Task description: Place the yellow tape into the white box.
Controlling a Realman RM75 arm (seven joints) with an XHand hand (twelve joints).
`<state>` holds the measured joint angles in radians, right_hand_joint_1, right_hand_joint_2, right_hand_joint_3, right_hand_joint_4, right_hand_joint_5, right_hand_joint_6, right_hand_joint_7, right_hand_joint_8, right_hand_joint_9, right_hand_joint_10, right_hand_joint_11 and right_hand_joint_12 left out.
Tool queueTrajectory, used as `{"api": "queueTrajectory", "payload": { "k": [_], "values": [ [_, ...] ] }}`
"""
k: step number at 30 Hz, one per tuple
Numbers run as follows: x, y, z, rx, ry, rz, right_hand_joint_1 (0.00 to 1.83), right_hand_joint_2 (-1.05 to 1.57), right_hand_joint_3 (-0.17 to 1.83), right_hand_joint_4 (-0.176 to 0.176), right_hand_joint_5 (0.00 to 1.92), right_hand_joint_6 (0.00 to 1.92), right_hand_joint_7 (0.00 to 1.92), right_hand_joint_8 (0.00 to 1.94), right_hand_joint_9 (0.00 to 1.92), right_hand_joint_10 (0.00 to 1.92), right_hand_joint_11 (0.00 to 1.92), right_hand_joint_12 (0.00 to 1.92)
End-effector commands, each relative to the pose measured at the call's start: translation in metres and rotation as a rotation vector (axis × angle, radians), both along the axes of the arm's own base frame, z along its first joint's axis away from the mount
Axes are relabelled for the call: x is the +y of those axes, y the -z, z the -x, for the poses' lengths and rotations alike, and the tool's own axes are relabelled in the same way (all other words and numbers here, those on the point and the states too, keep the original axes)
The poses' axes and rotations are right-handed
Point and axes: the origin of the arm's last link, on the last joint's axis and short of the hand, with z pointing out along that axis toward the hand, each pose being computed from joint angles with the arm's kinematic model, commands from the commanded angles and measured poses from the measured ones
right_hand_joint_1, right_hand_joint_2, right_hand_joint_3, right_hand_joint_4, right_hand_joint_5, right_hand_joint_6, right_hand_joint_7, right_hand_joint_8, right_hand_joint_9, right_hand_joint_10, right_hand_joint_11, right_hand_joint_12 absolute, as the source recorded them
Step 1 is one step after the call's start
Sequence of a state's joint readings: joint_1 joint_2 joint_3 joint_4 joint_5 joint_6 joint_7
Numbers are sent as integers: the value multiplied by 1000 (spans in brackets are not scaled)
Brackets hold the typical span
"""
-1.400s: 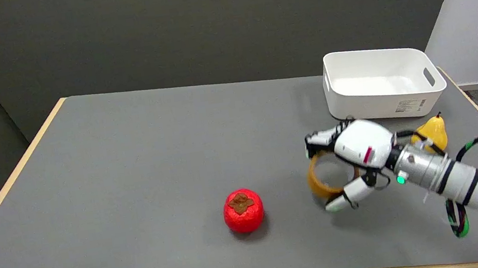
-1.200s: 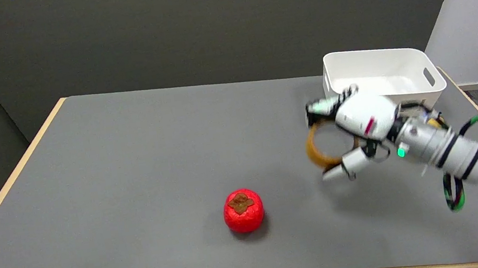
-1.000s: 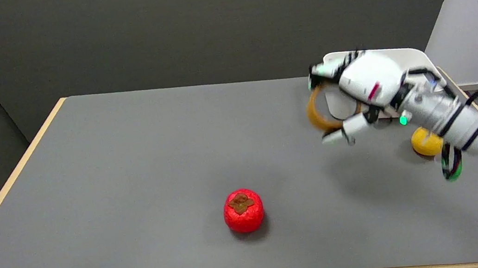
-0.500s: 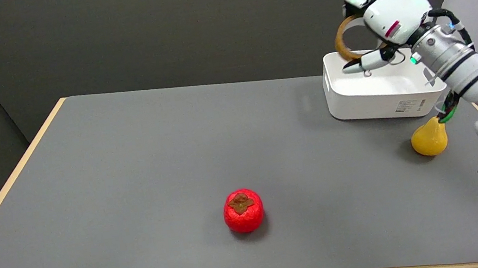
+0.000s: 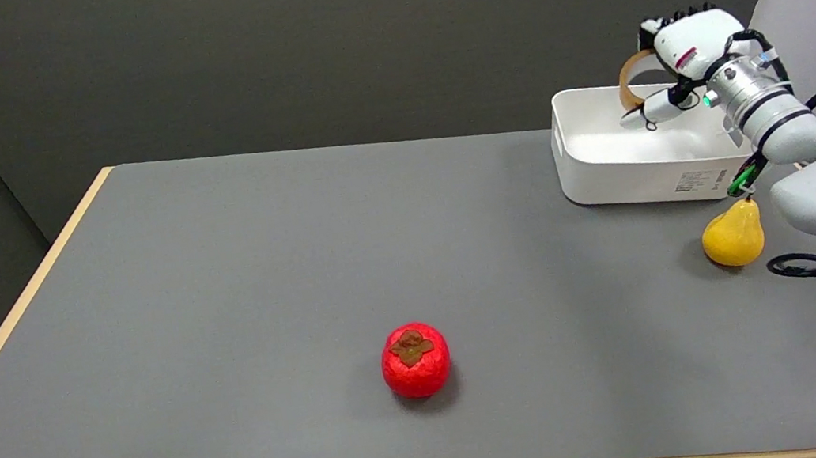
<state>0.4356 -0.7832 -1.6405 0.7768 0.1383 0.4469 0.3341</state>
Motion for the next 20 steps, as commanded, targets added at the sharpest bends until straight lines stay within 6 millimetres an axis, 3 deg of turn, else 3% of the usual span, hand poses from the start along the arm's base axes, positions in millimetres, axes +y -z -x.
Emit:
{"api": "queueTrajectory", "payload": {
  "k": [1, 5, 8, 11, 16, 19, 20],
  "values": [
    [2, -16, 10, -419, -151, 38, 485, 633, 982, 93, 78, 296, 226, 325, 302, 713, 245, 1314],
    [21, -4, -1, -582, -253, -47, 273, 523, 913, 88, -1, 40, -1, 142, 61, 530, 110, 1227],
    [39, 10, -10, -653, -327, -110, 244, 506, 887, 81, -1, 0, -1, 22, 32, 502, 79, 1225],
    [53, 30, -31, -708, -436, -195, 239, 513, 853, 79, -1, -1, -1, -1, 16, 489, 65, 1206],
    [69, 88, -64, -797, -570, -411, 261, 512, 869, 80, -1, -1, -1, -1, -1, 383, 2, 1131],
    [79, 114, -72, -809, -589, -502, 241, 522, 918, 78, -1, -1, -1, -1, -1, 320, 6, 992],
    [85, 132, -77, -822, -592, -561, 245, 525, 914, 79, -1, -1, -1, -1, -1, 315, 4, 996]
  ]
}}
